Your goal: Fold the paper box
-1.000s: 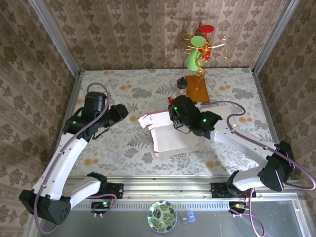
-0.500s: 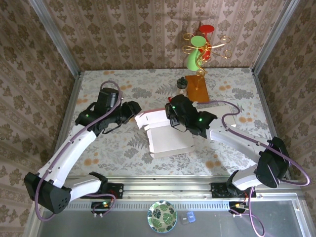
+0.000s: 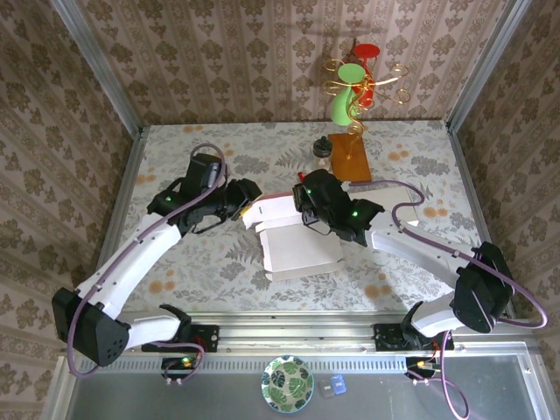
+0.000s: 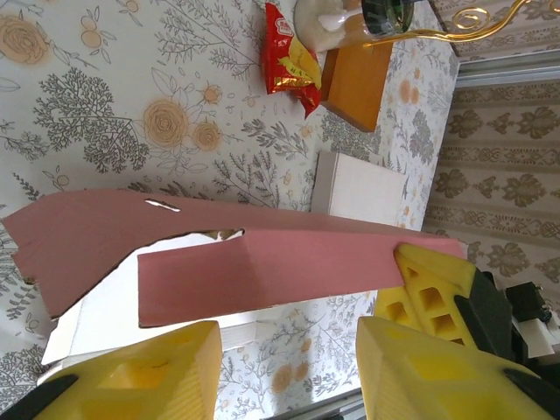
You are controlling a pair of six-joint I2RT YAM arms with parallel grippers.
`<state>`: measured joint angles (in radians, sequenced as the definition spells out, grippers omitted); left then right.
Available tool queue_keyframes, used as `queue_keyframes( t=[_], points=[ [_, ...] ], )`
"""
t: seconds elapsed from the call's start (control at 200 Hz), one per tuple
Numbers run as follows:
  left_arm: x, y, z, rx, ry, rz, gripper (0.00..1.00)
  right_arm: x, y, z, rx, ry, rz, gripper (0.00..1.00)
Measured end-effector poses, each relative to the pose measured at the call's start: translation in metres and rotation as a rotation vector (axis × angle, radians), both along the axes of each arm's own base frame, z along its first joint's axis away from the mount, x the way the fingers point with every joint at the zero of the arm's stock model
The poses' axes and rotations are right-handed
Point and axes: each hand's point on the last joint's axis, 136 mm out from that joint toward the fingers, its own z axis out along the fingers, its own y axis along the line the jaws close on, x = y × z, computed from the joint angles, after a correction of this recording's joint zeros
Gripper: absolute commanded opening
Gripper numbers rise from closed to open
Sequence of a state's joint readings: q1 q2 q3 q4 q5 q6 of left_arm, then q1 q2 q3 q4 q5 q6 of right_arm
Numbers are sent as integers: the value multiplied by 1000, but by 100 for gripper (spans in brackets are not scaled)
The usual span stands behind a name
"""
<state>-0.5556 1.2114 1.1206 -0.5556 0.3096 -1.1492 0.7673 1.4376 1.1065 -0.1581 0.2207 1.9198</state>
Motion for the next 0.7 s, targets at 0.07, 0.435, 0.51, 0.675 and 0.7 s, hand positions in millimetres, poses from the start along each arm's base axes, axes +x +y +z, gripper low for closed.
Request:
queue_keyframes(
  t=[0.07, 0.435, 0.51, 0.675, 0.7],
  points=[
    [1, -2, -3, -10, 1, 3, 43, 0, 1, -1, 2, 2, 4, 0],
    [6, -17, -14, -22, 19, -9, 27, 0, -2, -11, 18, 17, -9, 0],
    [7, -16, -14, -18, 17, -9, 32, 0, -2, -11, 22, 12, -9, 0],
    [5, -9, -14, 14, 0, -12, 45, 1, -6, -18, 18, 20, -18, 0],
    [5, -6, -13, 18, -5, -8, 45, 1, -7, -20, 17, 23, -19, 0]
  ],
)
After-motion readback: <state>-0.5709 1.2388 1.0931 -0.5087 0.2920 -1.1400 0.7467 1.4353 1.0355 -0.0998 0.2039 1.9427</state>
